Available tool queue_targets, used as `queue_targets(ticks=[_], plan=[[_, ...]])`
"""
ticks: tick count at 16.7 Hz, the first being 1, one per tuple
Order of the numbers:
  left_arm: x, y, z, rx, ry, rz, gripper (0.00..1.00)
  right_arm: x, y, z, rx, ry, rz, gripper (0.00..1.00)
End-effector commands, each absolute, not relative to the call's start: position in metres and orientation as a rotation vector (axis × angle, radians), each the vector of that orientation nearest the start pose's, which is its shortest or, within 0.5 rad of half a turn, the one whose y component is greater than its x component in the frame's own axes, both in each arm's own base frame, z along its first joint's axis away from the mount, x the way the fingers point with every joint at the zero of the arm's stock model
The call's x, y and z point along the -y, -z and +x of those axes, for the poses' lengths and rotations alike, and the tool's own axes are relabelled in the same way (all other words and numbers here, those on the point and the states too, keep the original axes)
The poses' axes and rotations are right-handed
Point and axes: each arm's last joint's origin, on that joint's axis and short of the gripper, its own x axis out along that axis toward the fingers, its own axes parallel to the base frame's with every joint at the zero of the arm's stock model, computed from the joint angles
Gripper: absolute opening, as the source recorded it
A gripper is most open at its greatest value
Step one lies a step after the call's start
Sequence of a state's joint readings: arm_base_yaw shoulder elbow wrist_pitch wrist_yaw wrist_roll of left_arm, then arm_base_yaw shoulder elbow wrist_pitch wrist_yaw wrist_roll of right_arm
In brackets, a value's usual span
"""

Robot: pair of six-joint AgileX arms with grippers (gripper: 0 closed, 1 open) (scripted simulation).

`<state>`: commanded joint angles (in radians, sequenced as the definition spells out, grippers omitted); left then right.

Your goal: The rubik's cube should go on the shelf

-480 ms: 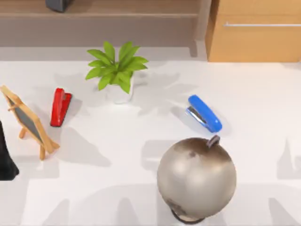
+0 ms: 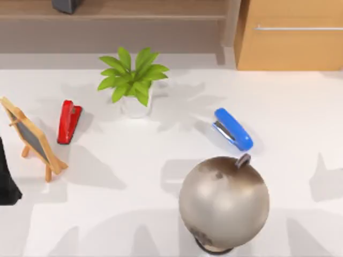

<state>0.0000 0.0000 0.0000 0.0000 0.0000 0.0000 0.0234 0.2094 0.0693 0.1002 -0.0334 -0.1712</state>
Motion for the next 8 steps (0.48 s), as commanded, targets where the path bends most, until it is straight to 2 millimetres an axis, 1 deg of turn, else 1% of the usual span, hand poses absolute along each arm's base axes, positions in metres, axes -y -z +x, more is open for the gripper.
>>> queue_targets(ticks=[2,4,6,8], plan=[[0.001,-0.16,0.106,0.0,0.0,0.0,1.0,-0.002,-0.19,0.13,-0.045,-0.06,-0.303,1.0],[0.001,-0.16,0.106,0.0,0.0,0.0,1.0,-0.002,-0.202,0.151,-0.072,-0.064,-0.468,1.0],[0.001,-0.16,0.106,0.0,0.0,0.0,1.0,-0.003,-0.204,0.179,-0.127,-0.085,-0.631,1.0],[0.001,-0.16,0.106,0.0,0.0,0.0,1.0,-0.005,-0.197,0.207,-0.183,-0.124,-0.767,1.0]])
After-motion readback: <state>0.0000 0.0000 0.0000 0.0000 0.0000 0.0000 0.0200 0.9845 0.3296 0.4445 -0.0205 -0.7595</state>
